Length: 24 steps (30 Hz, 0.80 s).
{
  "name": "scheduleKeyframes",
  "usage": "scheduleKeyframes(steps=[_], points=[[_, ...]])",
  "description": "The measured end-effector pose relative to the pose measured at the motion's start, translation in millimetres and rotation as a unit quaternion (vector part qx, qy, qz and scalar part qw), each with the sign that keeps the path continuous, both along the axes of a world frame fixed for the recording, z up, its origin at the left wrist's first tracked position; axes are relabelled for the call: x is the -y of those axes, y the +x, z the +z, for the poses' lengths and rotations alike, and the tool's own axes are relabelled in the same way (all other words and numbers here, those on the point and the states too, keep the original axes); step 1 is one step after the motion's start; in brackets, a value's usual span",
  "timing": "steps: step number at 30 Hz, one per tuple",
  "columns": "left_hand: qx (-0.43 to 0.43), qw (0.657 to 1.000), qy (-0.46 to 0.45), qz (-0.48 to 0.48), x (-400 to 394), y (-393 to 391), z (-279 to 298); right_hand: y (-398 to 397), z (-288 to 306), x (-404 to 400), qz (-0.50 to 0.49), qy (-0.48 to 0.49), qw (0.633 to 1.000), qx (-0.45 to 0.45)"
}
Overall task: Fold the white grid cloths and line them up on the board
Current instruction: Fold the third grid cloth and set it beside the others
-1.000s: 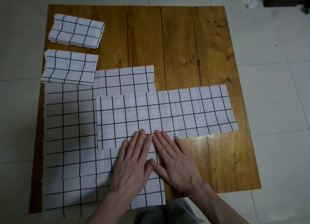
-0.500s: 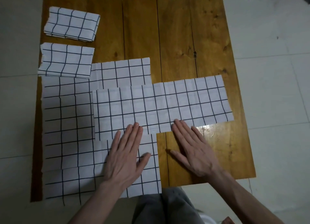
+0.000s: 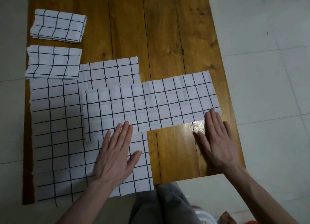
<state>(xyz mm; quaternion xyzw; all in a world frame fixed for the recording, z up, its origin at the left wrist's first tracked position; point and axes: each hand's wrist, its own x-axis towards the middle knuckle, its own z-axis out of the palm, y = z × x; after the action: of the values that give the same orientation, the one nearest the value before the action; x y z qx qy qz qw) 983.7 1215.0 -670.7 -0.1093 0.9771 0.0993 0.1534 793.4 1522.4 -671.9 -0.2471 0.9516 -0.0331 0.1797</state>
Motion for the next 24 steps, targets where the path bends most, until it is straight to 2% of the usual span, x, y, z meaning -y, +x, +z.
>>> scheduleKeyframes(steps=[7,13,15,17,20,24], points=[[-0.006,1.0,0.006,0.011,-2.5,0.1,-0.5,0.0,-1.9,-1.7,-0.092,0.007,0.995,-0.038],[-0.013,0.999,0.022,0.041,-9.7,-3.8,2.9,0.9,3.5,2.7,-0.073,0.013,0.996,-0.054],[-0.02,0.998,0.026,0.047,-12.7,-5.3,6.5,10.5,9.3,14.7,-0.02,0.0,0.998,-0.063],[-0.033,0.998,0.029,0.042,-16.8,-6.0,12.3,28.0,16.4,38.2,0.082,-0.041,0.995,-0.048],[-0.049,0.998,0.036,0.018,-24.5,-6.0,17.5,56.1,20.3,82.8,0.227,-0.071,0.971,-0.03],[-0.048,0.998,0.047,0.011,-26.4,-1.4,12.6,69.7,14.0,125.7,0.269,-0.067,0.96,-0.021]])
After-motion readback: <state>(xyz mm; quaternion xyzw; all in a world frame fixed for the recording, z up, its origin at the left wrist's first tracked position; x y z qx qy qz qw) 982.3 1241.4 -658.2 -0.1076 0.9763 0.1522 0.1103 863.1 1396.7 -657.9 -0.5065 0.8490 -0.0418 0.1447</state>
